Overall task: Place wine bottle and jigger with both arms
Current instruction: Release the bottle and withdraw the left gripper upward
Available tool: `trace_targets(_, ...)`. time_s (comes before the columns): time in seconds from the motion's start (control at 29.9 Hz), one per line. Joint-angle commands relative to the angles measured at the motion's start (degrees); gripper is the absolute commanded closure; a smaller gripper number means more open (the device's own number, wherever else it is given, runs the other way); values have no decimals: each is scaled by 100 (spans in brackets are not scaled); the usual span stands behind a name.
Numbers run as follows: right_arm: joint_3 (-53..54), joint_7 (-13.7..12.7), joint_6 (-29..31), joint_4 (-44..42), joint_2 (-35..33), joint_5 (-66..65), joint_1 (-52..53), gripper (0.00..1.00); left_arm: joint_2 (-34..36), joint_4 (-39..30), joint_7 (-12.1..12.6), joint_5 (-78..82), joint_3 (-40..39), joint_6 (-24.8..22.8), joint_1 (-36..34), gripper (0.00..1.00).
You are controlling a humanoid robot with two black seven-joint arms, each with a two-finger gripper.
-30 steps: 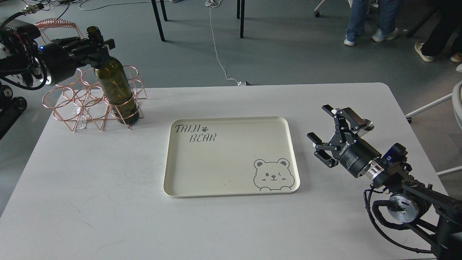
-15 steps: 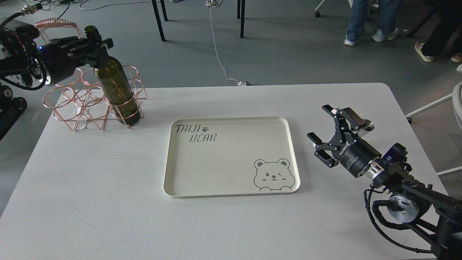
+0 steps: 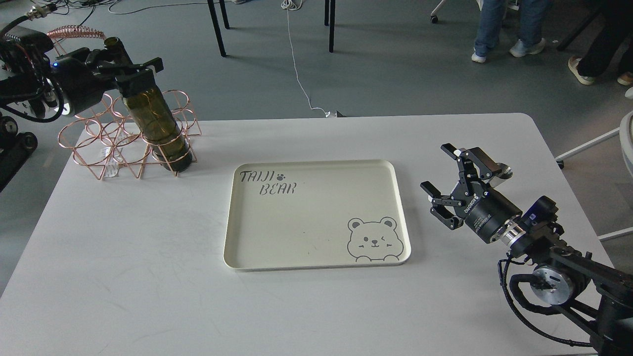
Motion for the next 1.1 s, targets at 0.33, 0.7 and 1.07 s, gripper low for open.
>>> trace_targets(0.33,307,0,-158,0,175,9,0,1,680,-558,-1,-1146,-33,-79,-1472,0)
trace_targets(0.7,685,0,-202,-35,509,70,-17,1,593,-2578,-1,-6589,-60,-35,-623,0)
trace_targets(1.07,712,0,-193,-70,589,106,-176,1,-1338,-3134,65,-7039,-1560,-333,2734,0)
